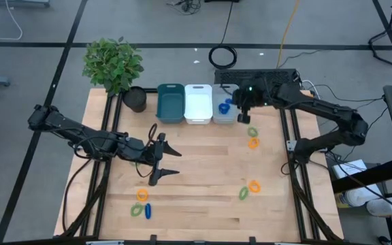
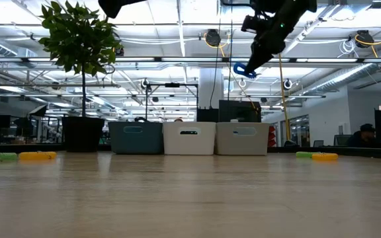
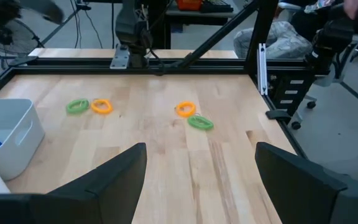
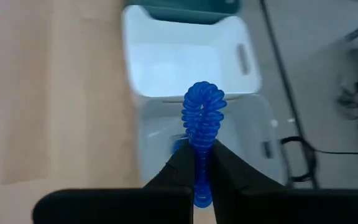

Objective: Sort spring keychains
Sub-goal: Put the blue spring keychain in the gray bin

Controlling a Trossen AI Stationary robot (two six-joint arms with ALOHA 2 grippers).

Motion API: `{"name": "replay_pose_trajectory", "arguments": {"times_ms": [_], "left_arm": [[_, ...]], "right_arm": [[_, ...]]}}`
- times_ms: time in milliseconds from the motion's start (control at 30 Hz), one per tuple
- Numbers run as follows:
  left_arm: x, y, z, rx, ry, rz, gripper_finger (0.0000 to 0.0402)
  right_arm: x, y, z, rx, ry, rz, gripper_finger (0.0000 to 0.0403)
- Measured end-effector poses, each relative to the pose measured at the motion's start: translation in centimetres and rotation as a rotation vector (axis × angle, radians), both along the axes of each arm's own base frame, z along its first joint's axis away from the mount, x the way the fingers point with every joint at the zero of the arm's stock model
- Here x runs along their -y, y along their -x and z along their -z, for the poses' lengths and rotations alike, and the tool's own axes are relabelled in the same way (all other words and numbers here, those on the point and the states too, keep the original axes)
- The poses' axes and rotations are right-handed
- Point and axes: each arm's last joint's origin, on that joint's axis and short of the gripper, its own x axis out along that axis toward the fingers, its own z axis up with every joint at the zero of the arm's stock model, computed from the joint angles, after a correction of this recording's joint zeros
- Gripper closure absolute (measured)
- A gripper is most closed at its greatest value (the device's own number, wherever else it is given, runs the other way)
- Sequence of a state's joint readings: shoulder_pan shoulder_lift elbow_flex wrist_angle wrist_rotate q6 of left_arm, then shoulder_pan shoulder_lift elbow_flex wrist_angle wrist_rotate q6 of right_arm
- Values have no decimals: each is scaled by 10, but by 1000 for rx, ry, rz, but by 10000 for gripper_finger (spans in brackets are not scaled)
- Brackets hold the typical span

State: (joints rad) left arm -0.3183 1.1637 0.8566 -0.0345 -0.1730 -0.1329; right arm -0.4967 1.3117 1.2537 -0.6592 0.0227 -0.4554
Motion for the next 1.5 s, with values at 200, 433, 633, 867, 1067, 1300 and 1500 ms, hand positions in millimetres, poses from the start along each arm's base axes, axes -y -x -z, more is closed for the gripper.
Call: {"name": "replay_pose_trajectory", "arguments": {"times_ms": [200,433,633,867,1067,1300,1500], "left_arm": [[0,0,0,1,-5,-1,91],[0,0,0,0,-3,-10,91],[0,0,0,0,-3,-11,91],[0,0,0,0,-2,-11,91],[0,0,1,-8,-3,-12,91],[-1,1,3,-31,-3,-15,91],[-1,1,4,-46,-7,-16,91]], "right_arm": [[28,-5,2,8,142,9,395],[63,-27,40,-125,122,27,395],[86,-43,73,-241,36,37,395],[102,-59,105,-338,-94,8,395],[105,-64,130,-390,-179,-9,395],[105,-65,141,-415,-215,-15,395],[106,-66,140,-409,-195,-2,391]]}}
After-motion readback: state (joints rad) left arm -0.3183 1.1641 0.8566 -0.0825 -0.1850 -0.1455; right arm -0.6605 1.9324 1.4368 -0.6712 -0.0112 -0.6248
